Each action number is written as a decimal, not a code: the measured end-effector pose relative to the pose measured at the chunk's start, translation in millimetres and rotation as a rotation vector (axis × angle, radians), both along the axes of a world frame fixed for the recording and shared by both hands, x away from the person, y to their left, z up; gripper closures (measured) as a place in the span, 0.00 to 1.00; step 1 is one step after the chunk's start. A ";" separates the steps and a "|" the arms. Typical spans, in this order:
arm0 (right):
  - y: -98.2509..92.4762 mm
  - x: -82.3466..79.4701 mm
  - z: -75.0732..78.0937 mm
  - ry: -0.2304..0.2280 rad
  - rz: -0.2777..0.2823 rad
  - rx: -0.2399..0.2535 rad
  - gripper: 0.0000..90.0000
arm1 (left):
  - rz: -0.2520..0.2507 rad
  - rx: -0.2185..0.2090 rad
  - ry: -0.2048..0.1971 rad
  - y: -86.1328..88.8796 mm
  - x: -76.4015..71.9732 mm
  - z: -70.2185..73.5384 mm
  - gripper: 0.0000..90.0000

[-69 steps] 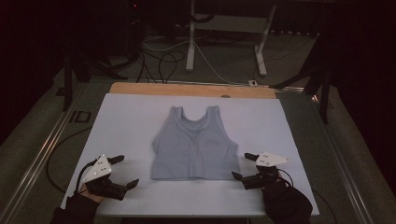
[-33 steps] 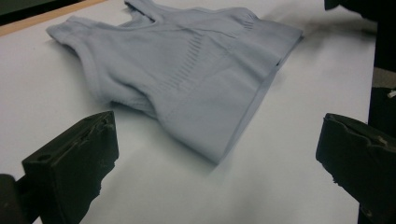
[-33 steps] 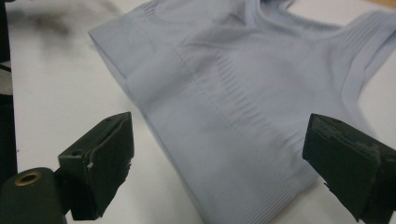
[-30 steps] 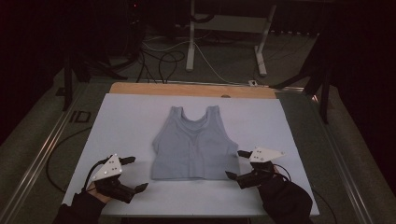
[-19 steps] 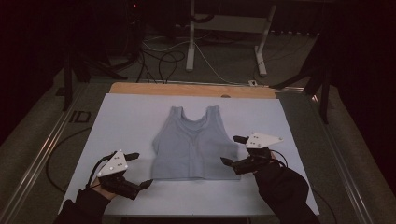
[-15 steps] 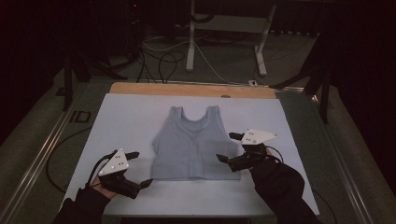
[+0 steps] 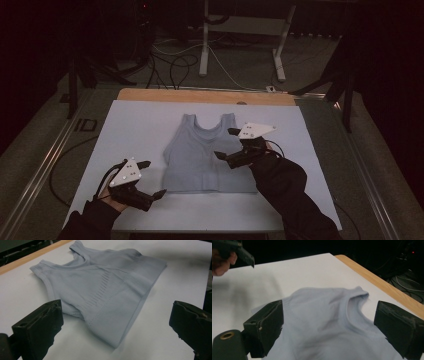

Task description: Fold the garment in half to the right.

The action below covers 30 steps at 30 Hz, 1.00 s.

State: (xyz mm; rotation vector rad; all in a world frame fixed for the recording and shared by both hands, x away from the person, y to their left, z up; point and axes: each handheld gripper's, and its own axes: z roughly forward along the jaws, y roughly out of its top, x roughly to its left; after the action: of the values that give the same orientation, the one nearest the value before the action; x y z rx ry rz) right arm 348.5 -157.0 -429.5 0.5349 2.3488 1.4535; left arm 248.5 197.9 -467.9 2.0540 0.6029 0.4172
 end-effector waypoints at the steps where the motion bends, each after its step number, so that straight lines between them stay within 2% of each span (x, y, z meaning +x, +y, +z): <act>1: 3.6 2.3 0.0 0.001 0.007 0.004 0.10 | 0.001 0.001 -0.001 -1.2 0.1 0.2 0.01; 4: 15.2 7.7 0.3 -0.002 0.017 -0.002 0.10 | -0.003 0.007 -0.005 -5.3 -0.2 0.7 0.01; 13: 43.5 26.5 0.9 0.001 0.041 0.002 0.10 | 0.036 0.013 -0.013 -12.8 0.3 0.7 0.01; 19: 57.4 38.6 2.3 -0.006 0.023 0.001 0.10 | 0.066 0.023 -0.031 -18.7 1.7 -0.4 0.01; 23: 67.9 46.9 1.5 -0.004 0.019 0.004 0.10 | 0.101 0.012 -0.043 -23.7 4.4 -1.8 0.01; 25: 73.5 51.3 0.5 0.004 0.021 0.009 0.10 | 0.109 0.010 -0.042 -27.1 5.3 -3.2 0.01; 26: 76.5 53.5 -0.2 0.004 0.022 0.004 0.10 | 0.121 0.022 -0.043 -28.2 5.9 -3.7 0.01; 30: 88.6 62.6 -3.6 0.016 0.021 0.000 0.10 | 0.119 0.035 -0.031 -33.0 7.2 -8.2 0.01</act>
State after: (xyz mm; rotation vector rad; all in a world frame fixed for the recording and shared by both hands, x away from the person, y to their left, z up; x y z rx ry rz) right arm 411.1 -68.4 -433.2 0.5255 2.3741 1.4630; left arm 255.7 164.9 -476.1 2.0477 0.7052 0.5317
